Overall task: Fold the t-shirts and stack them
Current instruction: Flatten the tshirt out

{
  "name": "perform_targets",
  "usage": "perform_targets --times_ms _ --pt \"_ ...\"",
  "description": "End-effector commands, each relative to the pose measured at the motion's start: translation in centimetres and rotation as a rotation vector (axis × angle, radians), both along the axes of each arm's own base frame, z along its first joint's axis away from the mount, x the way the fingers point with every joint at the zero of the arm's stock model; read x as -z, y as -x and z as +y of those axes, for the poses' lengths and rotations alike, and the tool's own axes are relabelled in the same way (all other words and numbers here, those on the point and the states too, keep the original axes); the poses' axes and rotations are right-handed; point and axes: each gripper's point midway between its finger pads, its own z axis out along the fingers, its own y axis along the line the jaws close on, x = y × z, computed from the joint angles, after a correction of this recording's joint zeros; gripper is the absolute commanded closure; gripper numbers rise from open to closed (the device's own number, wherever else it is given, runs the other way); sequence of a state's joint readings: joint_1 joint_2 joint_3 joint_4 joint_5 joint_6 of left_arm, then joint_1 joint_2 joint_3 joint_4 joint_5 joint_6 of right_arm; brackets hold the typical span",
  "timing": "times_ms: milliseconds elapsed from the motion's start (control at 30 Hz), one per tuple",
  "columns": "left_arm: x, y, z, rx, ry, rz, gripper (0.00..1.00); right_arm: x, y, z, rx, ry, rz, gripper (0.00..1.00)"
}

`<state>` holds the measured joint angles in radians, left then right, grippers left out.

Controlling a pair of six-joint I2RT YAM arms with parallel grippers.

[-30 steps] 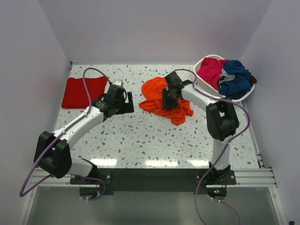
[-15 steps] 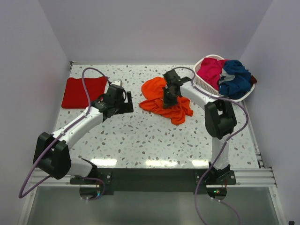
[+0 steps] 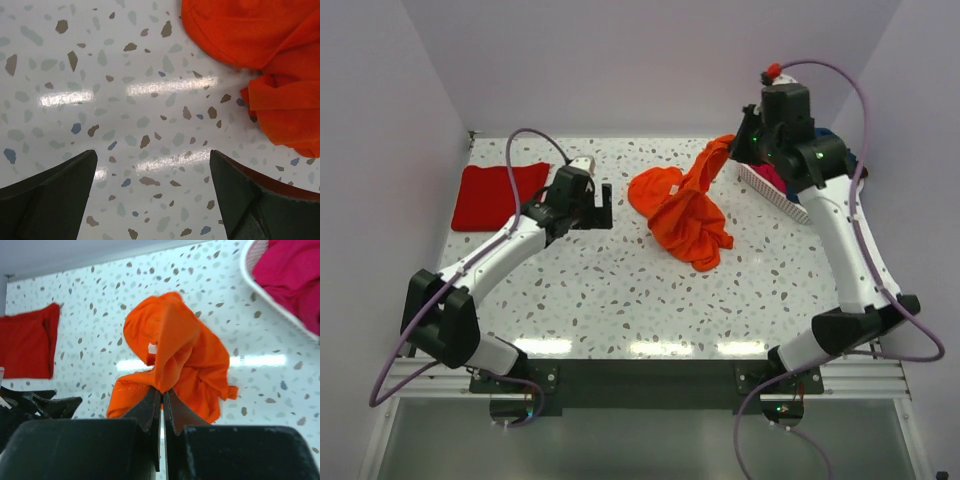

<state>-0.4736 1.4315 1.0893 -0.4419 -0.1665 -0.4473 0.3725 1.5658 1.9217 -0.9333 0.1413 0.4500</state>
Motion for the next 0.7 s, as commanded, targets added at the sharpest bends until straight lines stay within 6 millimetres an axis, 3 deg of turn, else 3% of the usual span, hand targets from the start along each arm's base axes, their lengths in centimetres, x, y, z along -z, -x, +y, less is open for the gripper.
perform_targets --times_ms 0,233,333,433,533,567,667 --pt "-3.6 -3.1 -3.5 0.139 0.067 -0.118 0.00 -1.1 3.0 -4.6 0.101 0.074 0.031 1.00" --pt "-3.2 -3.8 -9.1 0.332 0.090 -0.132 0.00 -4.1 6.5 -12.3 0.341 0.157 -0.051 1.00" --pt "-1.8 -2.5 -13.3 0.484 0.104 -0.130 0.01 -4.0 7.3 -15.3 0.429 0.236 -0.042 1.00" --pt "-0.6 -1.8 -15.6 0.561 0.101 -0.126 0.01 -3.0 7.7 -18.2 0.504 0.256 -0.003 1.00" --pt "1.7 -1.6 -17.3 0.601 0.074 -0.097 0.02 -2.0 7.4 -19.3 0.526 0.222 0.012 1.00" --pt "3.2 -1.6 -17.6 0.612 0.057 -0.075 0.03 -1.4 7.2 -19.1 0.517 0.204 0.023 1.00" --pt "4.5 -2.1 -18.7 0.636 0.048 -0.058 0.06 0.1 6.7 -18.6 0.500 0.174 0.065 1.00"
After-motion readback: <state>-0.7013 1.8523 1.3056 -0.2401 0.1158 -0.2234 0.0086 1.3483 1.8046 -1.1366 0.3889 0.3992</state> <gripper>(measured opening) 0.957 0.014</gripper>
